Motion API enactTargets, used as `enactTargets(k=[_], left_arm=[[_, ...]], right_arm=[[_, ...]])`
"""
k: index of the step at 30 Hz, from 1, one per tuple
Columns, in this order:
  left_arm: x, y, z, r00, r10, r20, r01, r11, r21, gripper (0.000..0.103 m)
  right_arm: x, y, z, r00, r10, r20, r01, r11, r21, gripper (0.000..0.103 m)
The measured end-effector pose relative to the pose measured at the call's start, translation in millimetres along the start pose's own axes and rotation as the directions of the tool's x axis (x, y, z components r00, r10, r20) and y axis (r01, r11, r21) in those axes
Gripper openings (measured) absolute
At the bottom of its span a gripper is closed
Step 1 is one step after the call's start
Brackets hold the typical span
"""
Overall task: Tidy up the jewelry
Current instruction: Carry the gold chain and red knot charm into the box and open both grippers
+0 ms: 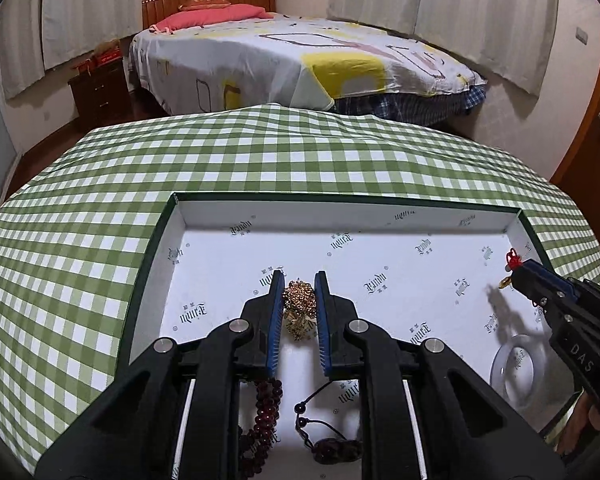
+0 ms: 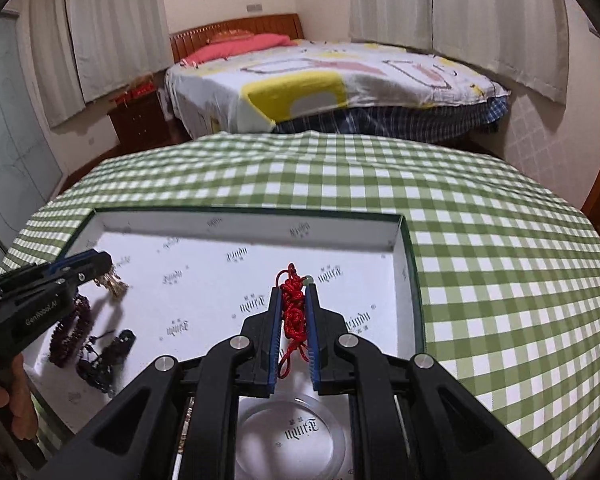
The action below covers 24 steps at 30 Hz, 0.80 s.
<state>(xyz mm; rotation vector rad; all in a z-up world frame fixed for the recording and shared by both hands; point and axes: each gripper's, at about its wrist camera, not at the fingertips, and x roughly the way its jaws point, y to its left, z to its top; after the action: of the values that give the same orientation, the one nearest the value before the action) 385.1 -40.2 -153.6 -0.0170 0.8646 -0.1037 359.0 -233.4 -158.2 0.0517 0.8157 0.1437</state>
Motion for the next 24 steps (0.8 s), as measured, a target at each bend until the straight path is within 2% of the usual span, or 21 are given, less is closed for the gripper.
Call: enactTargets(k=[6, 12, 16, 18, 20, 24], left_arm=[[10, -10, 0, 0.999, 0.02, -0.025, -0.019, 0.999, 0.026, 0.016], [8, -11, 0, 0.999, 0.028, -0.015, -0.028, 0.999, 0.044, 0.018], [4, -12, -1, 1.0, 0.03, -0.005, -0.03, 0.999, 0.039, 0.03], [3, -12, -1, 1.0, 0.029, -0.001, -0.029, 0.999, 0.037, 0.032], [2, -10, -1, 1.0, 0.025, 0.003, -0.025, 0.999, 0.034, 0.039], [-3, -7, -1, 1.0, 0.016, 0.022, -0.017, 0.999, 0.027, 0.048]], right_arm=[[8, -2, -1, 0.999, -0.024, -0.036, 0.024, 1.0, -0.007, 0.012], [13, -5, 0, 0.998, -0.028, -0.059, 0.028, 1.0, 0.0, 0.014], [14, -4, -1, 0.998, -0.024, -0.06, 0.024, 1.0, 0.001, 0.018], [13, -4, -1, 0.998, -0.026, -0.057, 0.026, 1.0, 0.0, 0.025], [13, -4, -1, 0.998, -0.026, -0.057, 0.026, 1.0, 0.002, 0.027], [12, -4, 0, 0.999, -0.022, -0.047, 0.023, 1.0, 0.005, 0.039]])
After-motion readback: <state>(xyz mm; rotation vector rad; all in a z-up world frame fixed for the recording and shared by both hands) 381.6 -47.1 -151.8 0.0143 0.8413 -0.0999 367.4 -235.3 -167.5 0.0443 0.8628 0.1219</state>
